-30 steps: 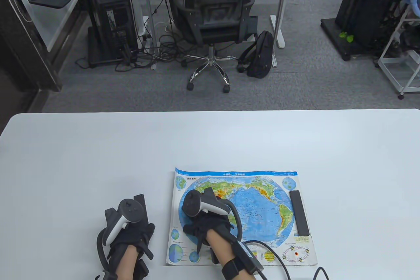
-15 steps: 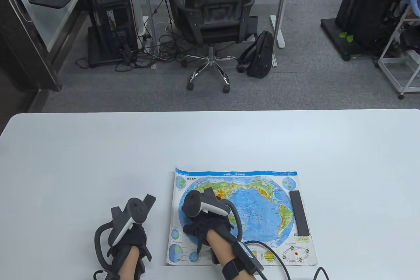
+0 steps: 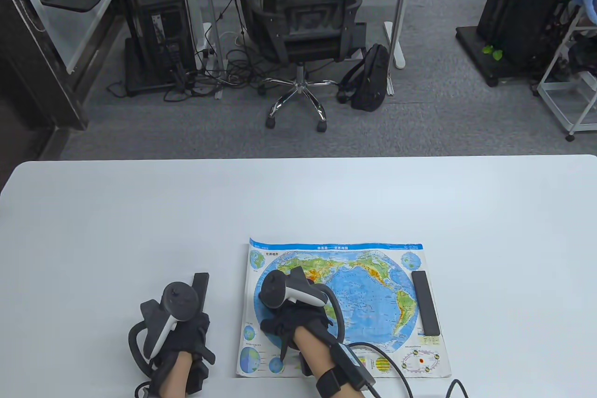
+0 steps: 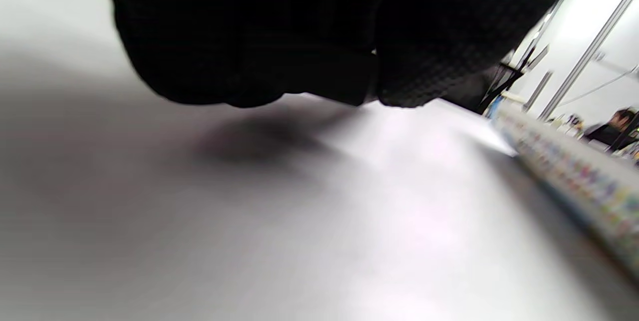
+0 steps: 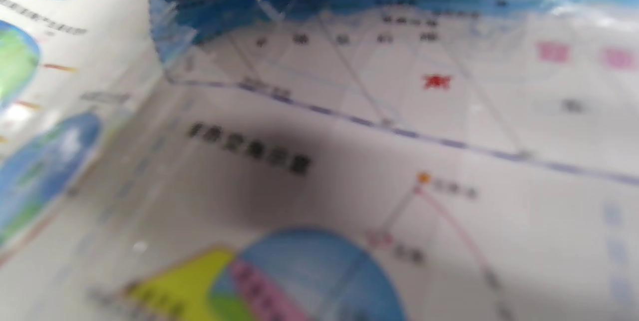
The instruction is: Unroll map and secure with paperweights
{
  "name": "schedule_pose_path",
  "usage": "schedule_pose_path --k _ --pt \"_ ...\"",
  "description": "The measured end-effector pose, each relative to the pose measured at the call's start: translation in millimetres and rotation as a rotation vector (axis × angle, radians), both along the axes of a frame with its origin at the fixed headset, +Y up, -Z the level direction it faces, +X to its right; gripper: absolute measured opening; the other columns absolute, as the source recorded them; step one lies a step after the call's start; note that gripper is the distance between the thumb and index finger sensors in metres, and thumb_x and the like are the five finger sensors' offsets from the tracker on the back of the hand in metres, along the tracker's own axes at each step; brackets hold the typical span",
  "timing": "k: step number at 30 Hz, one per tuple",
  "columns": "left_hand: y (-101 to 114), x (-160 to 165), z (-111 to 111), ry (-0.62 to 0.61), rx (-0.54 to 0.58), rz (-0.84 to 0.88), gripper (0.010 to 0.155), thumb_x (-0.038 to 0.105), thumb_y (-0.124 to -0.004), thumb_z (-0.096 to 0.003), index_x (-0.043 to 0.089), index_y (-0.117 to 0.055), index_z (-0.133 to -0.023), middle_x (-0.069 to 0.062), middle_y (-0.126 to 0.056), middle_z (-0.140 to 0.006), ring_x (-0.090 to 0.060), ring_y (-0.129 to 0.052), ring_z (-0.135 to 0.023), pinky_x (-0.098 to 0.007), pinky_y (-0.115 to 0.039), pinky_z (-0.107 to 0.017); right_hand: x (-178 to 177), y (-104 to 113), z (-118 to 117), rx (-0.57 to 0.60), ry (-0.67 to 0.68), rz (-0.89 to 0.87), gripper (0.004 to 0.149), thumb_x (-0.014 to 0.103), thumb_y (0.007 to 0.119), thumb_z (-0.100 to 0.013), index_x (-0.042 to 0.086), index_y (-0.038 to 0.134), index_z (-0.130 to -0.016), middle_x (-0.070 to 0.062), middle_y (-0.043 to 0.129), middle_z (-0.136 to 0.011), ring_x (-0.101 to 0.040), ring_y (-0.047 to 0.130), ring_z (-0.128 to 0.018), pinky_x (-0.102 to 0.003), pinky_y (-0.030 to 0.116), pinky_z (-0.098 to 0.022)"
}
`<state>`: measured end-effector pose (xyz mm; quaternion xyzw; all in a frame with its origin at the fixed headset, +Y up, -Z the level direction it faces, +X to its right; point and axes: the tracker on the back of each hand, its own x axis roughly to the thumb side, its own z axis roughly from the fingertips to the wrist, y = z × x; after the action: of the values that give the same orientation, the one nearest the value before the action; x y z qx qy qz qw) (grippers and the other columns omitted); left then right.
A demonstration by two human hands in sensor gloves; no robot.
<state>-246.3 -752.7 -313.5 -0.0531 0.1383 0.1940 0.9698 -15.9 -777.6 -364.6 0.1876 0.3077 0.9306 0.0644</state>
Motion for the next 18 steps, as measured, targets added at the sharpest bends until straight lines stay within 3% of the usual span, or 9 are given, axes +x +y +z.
schedule_pose_path --k 5,8,18 --pt "16.7 24.4 3.2 -0.117 0.101 0.232 0.065 0.039 -0.085 -0.0448 0.021 -0.062 -0.103 -0.016 -0.08 -0.096 -0.028 -0.09 -0.064 -0.038 -0.087 -0.037 0.0 0.1 -0.1 -0.004 0.001 0.002 0.062 0.043 0.064 -0.057 0.027 0.026 -0.103 -0.029 0.002 -0.103 -0.068 0.009 -0.079 -0.083 0.026 -0.046" --pt "19.8 43.9 3.5 -0.186 0.092 0.326 0.065 0.039 -0.085 -0.0449 0.021 -0.063 -0.103 -0.017 -0.079 -0.096 -0.028 -0.09 -0.064 -0.038 -0.087 -0.037 0.2 0.0 0.1 -0.004 0.0 0.0 0.062 0.043 0.064 -0.057 0.027 0.026 -0.103 -0.029 0.002 -0.103 -0.068 0.009 -0.079 -0.083 0.026 -0.046" --pt "2.9 64.9 -2.8 -0.17 0.009 0.002 0.062 0.038 -0.084 -0.0454 0.018 -0.066 -0.102 -0.021 -0.081 -0.094 -0.029 -0.092 -0.061 -0.037 -0.088 -0.032 0.0 -0.7 0.7 -0.003 0.001 -0.006 0.062 0.042 0.064 -0.058 0.027 0.025 -0.103 -0.029 0.001 -0.102 -0.068 0.008 -0.078 -0.083 0.025 -0.045"
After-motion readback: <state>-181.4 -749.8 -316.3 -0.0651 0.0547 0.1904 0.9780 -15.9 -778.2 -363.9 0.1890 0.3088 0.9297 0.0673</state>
